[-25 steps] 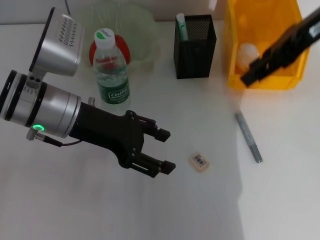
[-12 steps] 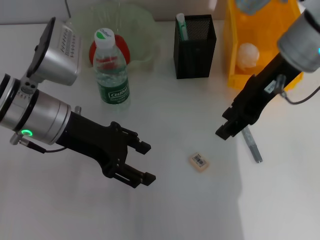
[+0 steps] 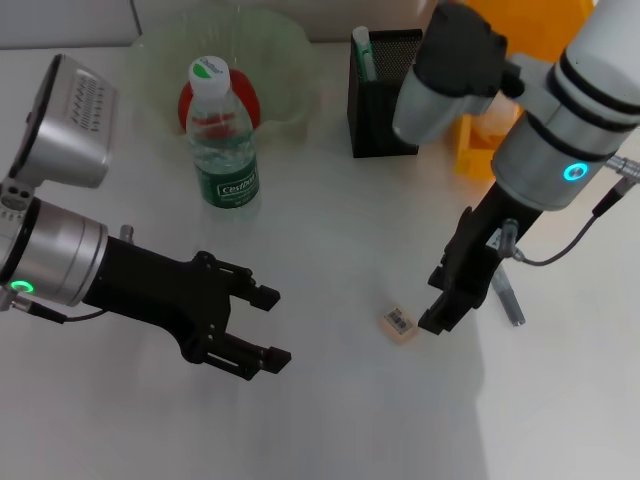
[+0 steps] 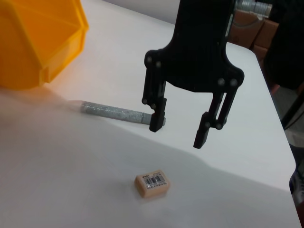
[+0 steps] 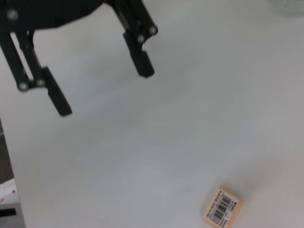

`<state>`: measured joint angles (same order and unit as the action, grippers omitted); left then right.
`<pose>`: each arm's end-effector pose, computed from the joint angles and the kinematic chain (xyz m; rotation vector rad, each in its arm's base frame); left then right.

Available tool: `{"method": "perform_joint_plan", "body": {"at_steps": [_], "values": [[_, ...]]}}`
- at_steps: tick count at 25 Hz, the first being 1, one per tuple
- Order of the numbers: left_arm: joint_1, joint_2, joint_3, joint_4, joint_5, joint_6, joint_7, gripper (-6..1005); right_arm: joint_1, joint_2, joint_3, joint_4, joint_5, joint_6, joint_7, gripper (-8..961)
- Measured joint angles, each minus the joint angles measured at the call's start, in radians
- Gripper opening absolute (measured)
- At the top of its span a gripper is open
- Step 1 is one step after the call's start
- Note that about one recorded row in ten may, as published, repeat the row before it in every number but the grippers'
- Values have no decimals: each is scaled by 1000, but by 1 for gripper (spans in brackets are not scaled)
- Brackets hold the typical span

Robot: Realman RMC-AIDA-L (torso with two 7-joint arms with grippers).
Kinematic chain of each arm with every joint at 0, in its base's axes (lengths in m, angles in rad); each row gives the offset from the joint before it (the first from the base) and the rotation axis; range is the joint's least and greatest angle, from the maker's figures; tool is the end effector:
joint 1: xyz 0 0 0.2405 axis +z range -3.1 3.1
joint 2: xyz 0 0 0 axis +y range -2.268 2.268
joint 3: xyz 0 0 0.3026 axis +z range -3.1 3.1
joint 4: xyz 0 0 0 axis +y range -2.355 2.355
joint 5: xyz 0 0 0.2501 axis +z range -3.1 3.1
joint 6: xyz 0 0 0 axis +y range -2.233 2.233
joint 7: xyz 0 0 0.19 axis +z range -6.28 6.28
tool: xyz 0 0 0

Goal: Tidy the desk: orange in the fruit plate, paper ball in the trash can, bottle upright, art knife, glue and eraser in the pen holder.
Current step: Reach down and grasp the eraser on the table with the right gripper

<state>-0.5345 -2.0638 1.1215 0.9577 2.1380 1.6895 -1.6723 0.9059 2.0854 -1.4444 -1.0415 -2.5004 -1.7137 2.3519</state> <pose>-0.2619 0.3691 -0.0813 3.0303 0.4609 0.1377 0.1614 0.4160 -0.1123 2.9680 -0.5942 0.7969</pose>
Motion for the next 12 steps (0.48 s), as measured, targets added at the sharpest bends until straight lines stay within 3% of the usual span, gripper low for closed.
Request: {"method": "perform_joint_plan", "body": {"at_steps": [4,12], "values": [[10,1,-26,0,4,5,7,782,-3,2,-113,29,3,85,24,564],[13,2,-28,-4,5,8,9,782,-5,4,-225,61,58,180,39,532]]}}
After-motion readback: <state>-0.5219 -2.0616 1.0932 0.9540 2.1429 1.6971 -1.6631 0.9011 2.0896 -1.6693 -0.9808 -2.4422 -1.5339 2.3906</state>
